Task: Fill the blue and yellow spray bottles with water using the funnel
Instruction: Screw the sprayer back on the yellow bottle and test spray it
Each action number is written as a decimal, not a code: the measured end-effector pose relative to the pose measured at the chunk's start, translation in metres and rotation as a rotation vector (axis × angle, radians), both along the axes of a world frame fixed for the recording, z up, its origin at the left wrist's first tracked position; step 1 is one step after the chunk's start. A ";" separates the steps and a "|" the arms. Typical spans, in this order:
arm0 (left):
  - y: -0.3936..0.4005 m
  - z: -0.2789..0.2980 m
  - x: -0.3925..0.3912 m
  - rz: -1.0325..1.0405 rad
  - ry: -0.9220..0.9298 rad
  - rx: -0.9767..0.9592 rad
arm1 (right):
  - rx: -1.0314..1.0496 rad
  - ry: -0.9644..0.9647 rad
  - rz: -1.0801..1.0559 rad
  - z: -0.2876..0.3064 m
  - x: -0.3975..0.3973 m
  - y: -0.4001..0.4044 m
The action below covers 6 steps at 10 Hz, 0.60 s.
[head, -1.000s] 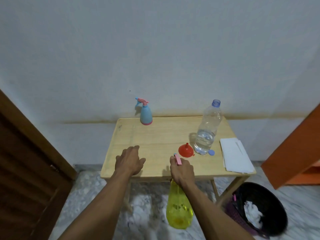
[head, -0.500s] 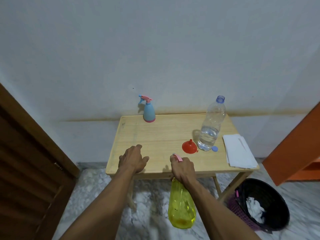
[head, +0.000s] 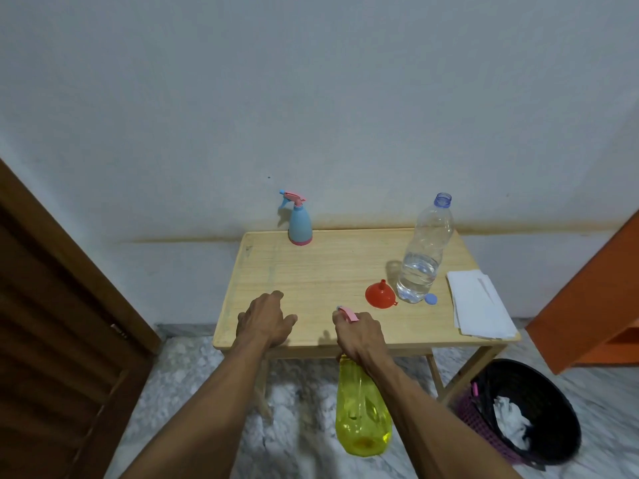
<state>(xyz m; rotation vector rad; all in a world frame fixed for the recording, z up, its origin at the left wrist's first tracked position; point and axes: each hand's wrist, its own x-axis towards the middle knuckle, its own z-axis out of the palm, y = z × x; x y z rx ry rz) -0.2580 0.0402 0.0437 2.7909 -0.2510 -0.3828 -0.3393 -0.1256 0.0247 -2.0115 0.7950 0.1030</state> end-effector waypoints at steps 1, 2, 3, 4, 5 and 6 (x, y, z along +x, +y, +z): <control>0.002 -0.001 0.000 0.009 0.001 0.000 | 0.035 0.007 0.018 0.002 0.001 0.006; 0.004 -0.003 0.000 0.017 0.001 -0.009 | 0.031 0.024 0.032 -0.002 0.003 0.006; 0.004 -0.003 0.000 0.014 -0.001 -0.007 | 0.004 0.022 0.024 0.002 -0.001 0.002; 0.004 -0.002 -0.001 0.012 -0.004 -0.010 | -0.015 0.021 -0.005 0.005 -0.004 -0.003; 0.002 -0.002 -0.002 0.007 0.002 -0.011 | -0.015 0.009 -0.031 0.002 -0.005 -0.008; 0.000 -0.003 -0.003 0.000 0.001 -0.009 | -0.019 0.009 -0.047 0.001 -0.006 -0.011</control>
